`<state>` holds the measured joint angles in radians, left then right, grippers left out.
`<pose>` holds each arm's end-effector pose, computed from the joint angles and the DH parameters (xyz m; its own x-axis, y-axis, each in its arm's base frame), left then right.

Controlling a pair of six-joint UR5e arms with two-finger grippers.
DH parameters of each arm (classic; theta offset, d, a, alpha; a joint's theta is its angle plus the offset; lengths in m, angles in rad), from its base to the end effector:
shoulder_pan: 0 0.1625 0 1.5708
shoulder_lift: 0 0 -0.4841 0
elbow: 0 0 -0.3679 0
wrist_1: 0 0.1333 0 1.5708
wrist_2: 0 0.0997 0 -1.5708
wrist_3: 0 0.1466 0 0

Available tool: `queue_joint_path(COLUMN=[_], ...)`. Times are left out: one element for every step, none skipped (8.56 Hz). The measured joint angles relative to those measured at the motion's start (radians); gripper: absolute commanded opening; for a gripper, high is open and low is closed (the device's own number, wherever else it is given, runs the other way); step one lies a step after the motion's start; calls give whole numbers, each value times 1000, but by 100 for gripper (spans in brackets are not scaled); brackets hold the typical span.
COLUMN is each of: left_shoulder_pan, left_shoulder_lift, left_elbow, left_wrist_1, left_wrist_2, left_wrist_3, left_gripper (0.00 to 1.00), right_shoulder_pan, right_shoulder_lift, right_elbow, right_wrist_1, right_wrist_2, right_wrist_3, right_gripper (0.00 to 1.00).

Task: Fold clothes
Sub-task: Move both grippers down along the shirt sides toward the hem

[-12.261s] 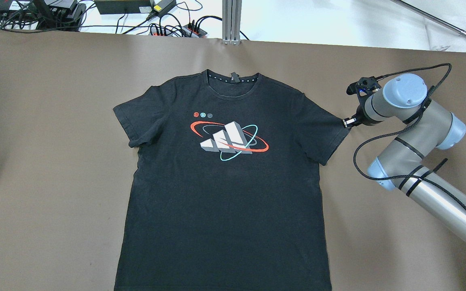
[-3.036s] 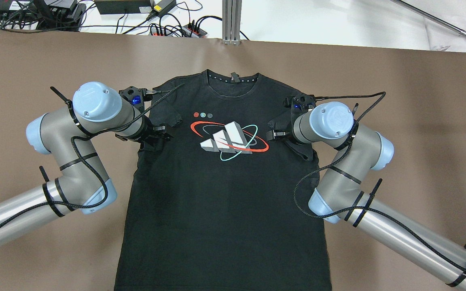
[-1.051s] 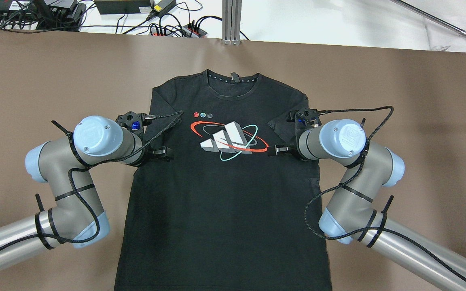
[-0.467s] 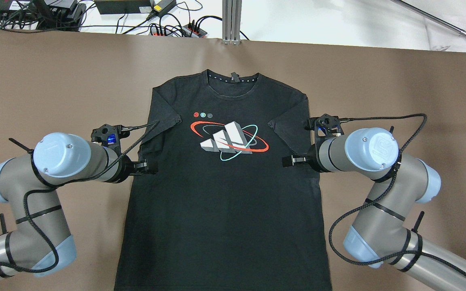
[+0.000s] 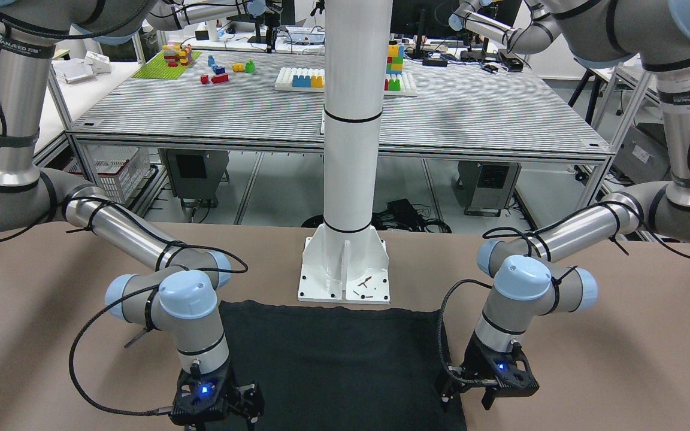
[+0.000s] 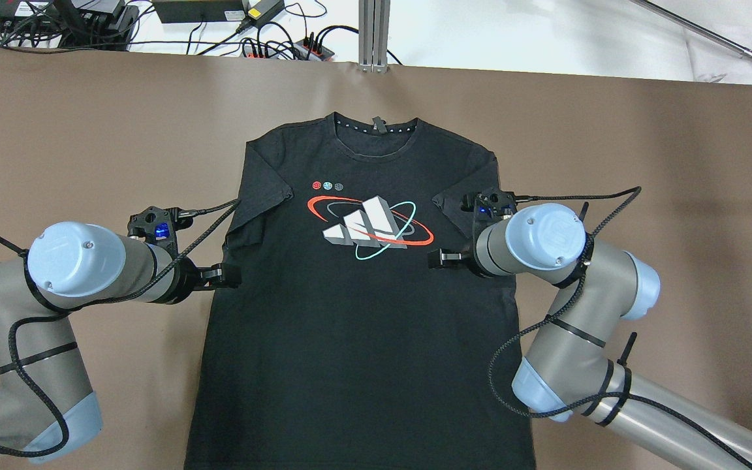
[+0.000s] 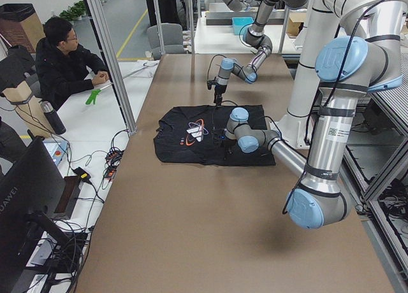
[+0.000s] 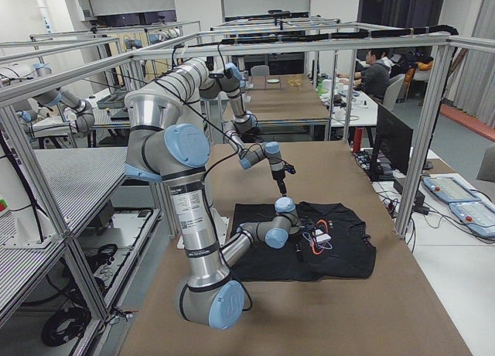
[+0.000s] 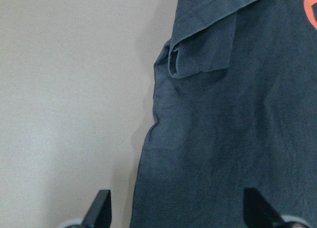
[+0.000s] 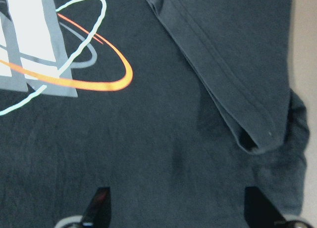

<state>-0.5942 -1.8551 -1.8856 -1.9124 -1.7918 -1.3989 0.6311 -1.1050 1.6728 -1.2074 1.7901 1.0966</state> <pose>0.4521 -0.4275 0.4234 0.5494 -0.1698 -0.8182 0.3101 0.9507 0.0110 -0.5069 -0.4960 0.4026 0.6274 -0.0936 0.7731 -0.1669 0.9535 0.2508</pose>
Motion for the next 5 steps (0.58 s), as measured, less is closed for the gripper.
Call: queue_joint_path(left_shoulder_pan=[0,0,0,-1,0], left_shoulder_lift=[2,5,6,6,6], left_elbow=[-3,-6,-9,-12,-14], left_wrist_1=[2,3,4,5,5], left_wrist_2=[5,7,9,10,12], left_wrist_3=[0,0,0,0,0], left_gripper=[94,94,94,94,94], right_shoulder_pan=[16,33,45,53,58], right_shoulder_lift=[40,62,76,85,88], right_elbow=[-44,-68,-88,-112,-133], right_wrist_1=[2,2,3,8,25], right_wrist_2=[-3,-5,-6,-7,-9], right_wrist_3=[-3,-12,-24,-37,-47], right_gripper=[95,95,95,95,95])
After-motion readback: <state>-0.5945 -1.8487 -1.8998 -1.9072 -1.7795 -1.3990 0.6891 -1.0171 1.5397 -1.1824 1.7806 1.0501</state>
